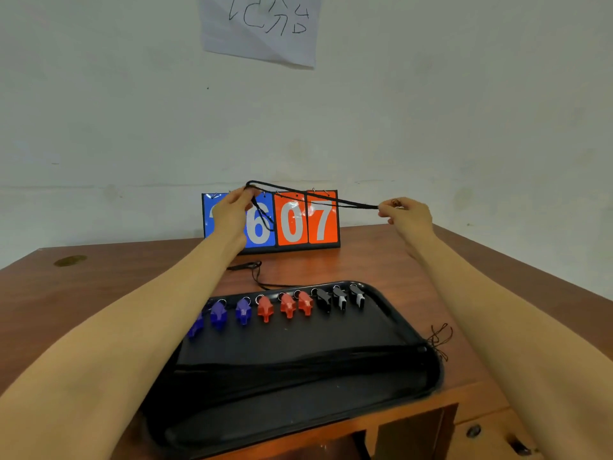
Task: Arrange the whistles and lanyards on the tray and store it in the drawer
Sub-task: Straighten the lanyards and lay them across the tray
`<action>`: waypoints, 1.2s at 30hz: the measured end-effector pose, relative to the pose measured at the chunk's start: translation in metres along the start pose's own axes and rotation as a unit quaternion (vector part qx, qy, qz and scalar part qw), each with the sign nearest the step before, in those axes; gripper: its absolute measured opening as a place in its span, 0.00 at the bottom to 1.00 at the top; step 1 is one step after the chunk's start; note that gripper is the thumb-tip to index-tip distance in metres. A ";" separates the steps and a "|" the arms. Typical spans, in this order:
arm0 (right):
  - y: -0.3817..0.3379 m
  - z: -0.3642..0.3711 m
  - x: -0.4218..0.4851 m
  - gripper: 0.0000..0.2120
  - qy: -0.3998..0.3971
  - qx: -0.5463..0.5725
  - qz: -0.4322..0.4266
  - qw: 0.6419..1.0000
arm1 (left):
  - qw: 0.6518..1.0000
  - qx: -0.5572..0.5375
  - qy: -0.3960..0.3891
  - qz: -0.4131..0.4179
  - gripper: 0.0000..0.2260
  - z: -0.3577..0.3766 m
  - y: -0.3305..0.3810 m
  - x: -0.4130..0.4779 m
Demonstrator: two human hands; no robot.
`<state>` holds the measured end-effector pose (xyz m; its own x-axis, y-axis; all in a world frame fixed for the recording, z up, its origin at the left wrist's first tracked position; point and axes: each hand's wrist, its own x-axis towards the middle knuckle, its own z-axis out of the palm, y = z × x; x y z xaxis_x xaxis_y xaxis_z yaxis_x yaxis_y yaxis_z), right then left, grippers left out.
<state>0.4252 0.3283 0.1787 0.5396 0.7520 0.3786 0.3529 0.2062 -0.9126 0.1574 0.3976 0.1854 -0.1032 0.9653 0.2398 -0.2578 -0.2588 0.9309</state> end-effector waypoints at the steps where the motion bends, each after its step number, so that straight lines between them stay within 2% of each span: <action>1: -0.001 -0.003 -0.002 0.05 -0.001 -0.001 0.001 1.000 | 1.000 0.011 -0.003 0.013 0.05 -0.002 0.006 -0.003; 3: -0.004 -0.011 -0.007 0.04 -0.012 0.006 0.012 1.000 | 0.997 0.066 -0.020 0.045 0.05 -0.014 0.017 -0.010; 5: -0.007 -0.020 -0.016 0.08 -0.031 -0.006 0.023 0.999 | 0.978 0.185 -0.049 0.080 0.10 -0.033 0.024 -0.014; 7: -0.009 -0.031 -0.029 0.09 -0.048 -0.030 0.027 0.998 | 0.932 0.334 -0.078 0.114 0.11 -0.056 0.029 -0.024; 9: -0.009 -0.044 -0.045 0.09 -0.061 -0.044 0.031 0.997 | 0.896 0.416 -0.096 0.122 0.08 -0.077 0.032 -0.042; 11: -0.009 -0.058 -0.063 0.07 -0.079 -0.055 0.043 0.994 | 0.889 0.428 -0.121 0.113 0.06 -0.093 0.034 -0.065; 13: -0.010 -0.070 -0.083 0.06 -0.097 -0.082 0.052 0.990 | 0.884 0.437 -0.141 0.089 0.08 -0.107 0.032 -0.087; 18: -0.001 -0.092 -0.121 0.13 -0.136 -0.186 0.070 0.971 | 0.831 0.525 -0.166 0.080 0.08 -0.139 0.018 -0.128; 20: 0.004 -0.096 -0.132 0.11 -0.154 -0.224 0.066 0.960 | 0.814 0.550 -0.172 0.069 0.07 -0.146 0.014 -0.141; 23: 0.008 -0.096 -0.145 0.11 -0.169 -0.272 0.058 0.946 | 0.813 0.560 -0.146 0.059 0.03 -0.154 0.011 -0.158; 28: 0.013 -0.096 -0.162 0.11 -0.198 -0.313 0.056 0.927 | 0.771 0.622 -0.121 0.060 0.04 -0.161 0.004 -0.176; 33: 0.020 -0.096 -0.169 0.09 -0.206 -0.363 0.041 0.908 | 0.753 0.641 -0.132 0.067 0.04 -0.163 -0.003 -0.181; 36: 0.020 -0.097 -0.171 0.07 -0.213 -0.369 0.033 0.904 | 0.756 0.635 -0.144 0.069 0.03 -0.164 -0.005 -0.181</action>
<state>0.4140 0.1437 0.1109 0.2902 0.9528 0.0893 0.8297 -0.2040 -0.5197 0.0194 0.2183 0.0925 0.2153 0.9469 0.2390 0.8848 -0.2927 0.3626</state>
